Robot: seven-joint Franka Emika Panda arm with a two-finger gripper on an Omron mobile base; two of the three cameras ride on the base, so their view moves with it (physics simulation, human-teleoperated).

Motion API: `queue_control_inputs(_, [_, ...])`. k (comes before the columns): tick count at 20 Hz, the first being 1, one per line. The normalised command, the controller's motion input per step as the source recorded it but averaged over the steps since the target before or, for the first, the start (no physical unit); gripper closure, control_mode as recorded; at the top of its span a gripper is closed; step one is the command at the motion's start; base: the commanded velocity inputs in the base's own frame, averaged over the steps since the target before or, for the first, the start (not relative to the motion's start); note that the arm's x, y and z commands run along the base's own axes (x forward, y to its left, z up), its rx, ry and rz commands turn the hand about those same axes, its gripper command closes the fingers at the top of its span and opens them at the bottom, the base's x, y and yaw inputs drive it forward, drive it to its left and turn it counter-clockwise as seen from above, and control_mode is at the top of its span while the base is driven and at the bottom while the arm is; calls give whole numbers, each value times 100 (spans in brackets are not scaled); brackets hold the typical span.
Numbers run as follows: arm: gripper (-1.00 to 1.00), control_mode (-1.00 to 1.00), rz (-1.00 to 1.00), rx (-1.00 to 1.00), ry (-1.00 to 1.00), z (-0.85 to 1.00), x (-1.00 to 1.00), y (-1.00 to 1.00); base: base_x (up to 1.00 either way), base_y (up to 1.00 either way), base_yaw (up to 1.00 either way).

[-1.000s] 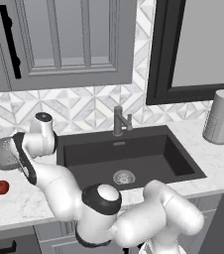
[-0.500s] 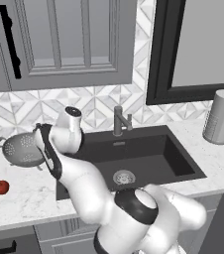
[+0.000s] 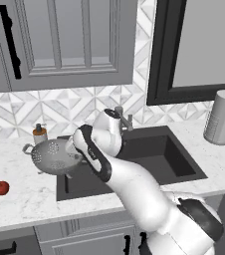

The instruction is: Put the colander in the sink, put the apple in the colander, and turn on the sink faucet and pour water over the colander.

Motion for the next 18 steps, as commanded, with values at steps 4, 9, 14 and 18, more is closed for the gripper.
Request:
queue_control_inputs(4, [100, -100, 0, 0, 2, 0, -71, -100, 0, 0, 0])
queue_control_inputs(9, [100, -100, 0, 0, 3, 0, -60, -100, 0, 0, 0])
queue_control_inputs(14, [100, -100, 0, 0, 7, 0, -46, -100, 0, 0, 0])
queue_control_inputs(18, [100, -100, 0, 0, 6, 0, -31, -100, 0, 0, 0])
